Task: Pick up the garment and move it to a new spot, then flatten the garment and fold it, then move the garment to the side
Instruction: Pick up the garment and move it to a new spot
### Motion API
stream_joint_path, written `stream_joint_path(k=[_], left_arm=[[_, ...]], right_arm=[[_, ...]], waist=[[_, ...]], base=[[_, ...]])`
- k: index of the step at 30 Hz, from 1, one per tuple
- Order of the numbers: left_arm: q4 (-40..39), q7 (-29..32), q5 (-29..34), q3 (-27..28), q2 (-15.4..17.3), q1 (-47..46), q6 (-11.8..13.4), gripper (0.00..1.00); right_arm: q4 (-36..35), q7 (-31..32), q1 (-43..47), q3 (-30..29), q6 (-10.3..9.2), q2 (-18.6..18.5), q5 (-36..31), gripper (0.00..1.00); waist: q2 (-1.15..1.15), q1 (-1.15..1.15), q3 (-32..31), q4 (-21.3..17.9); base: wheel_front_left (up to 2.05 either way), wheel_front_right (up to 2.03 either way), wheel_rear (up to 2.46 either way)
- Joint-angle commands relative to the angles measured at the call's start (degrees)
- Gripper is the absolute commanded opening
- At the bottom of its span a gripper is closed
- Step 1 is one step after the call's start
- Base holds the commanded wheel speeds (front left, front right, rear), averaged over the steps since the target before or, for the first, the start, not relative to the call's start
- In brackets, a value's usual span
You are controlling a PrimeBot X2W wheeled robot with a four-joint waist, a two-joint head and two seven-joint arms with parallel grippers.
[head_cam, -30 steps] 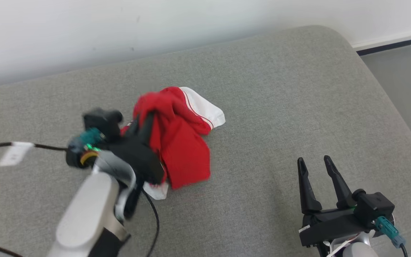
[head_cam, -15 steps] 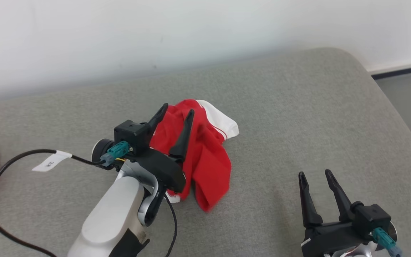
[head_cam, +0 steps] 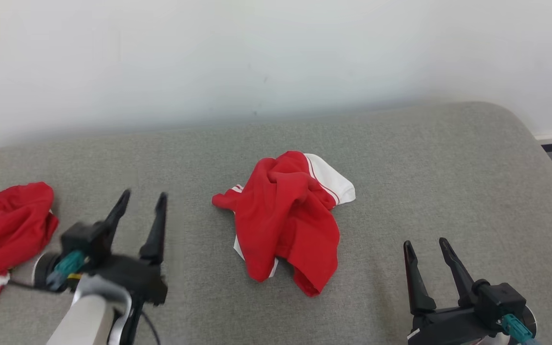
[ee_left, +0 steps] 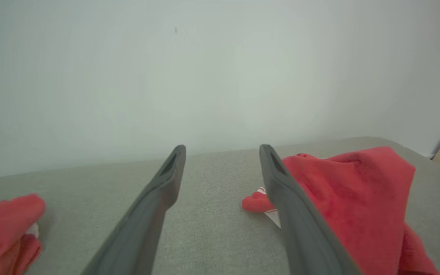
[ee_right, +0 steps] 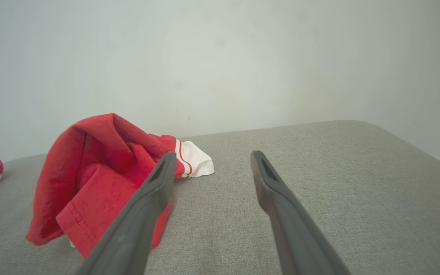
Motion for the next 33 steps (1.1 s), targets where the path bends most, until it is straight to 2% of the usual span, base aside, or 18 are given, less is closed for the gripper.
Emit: stream_joint_path(k=[1, 5, 8, 12, 18, 24, 33], left_arm=[[-0.92, -0.41, -0.63, 0.68, 0.68, 2.26, 0.66, 1.00], [-3.50, -0.59, -0.39, 2.89, 2.46, 6.74, 1.99, 1.00], [-5.93, -0.66, 0.78, 5.18, 3.69, 11.15, 3.93, 1.00], [-10.51, -0.69, 2.94, 8.37, 3.91, 16.40, 5.24, 1.00], [-17.99, -0.69, 7.64, 13.38, 1.17, 23.65, 5.69, 1.00], [-22.73, -0.70, 12.16, 18.96, -3.77, 28.83, 5.28, 1.00], [-27.00, -0.70, 17.47, 25.88, -9.48, 32.75, 0.65, 1.00]], right_arm=[[-0.07, -0.14, 0.48, -0.20, -0.12, -0.12, -0.52, 1.00], [0.04, -0.14, 0.75, -0.36, -0.12, -0.11, -0.64, 1.00], [0.09, -0.14, 0.79, -0.50, -0.12, -0.11, -0.73, 1.00], [0.09, -0.14, 1.35, -0.81, -0.12, -0.11, -1.22, 1.00], [0.48, -0.14, 2.03, -0.50, -0.12, -0.10, -0.97, 1.00], [1.30, -0.14, 2.03, 0.11, -0.12, -0.11, -0.90, 1.00], [1.80, -0.14, 3.33, 0.00, -0.12, -0.11, -0.42, 1.00]], waist=[[0.00, 0.01, -0.41, 0.65], [0.00, 0.01, -0.48, 0.92], [0.00, 0.01, -0.49, 1.13], [0.00, 0.01, -0.62, 1.82], [0.00, 0.01, -1.00, 2.63], [0.00, 0.01, -1.19, 2.95], [0.00, 0.01, -1.49, 3.58]], base=[[0.00, 0.00, 0.00], [0.00, 0.00, 0.00], [0.00, 0.00, 0.00], [0.00, 0.00, 0.00], [0.00, 0.00, 0.00], [0.00, 0.00, 0.00], [0.00, 0.00, 0.00]])
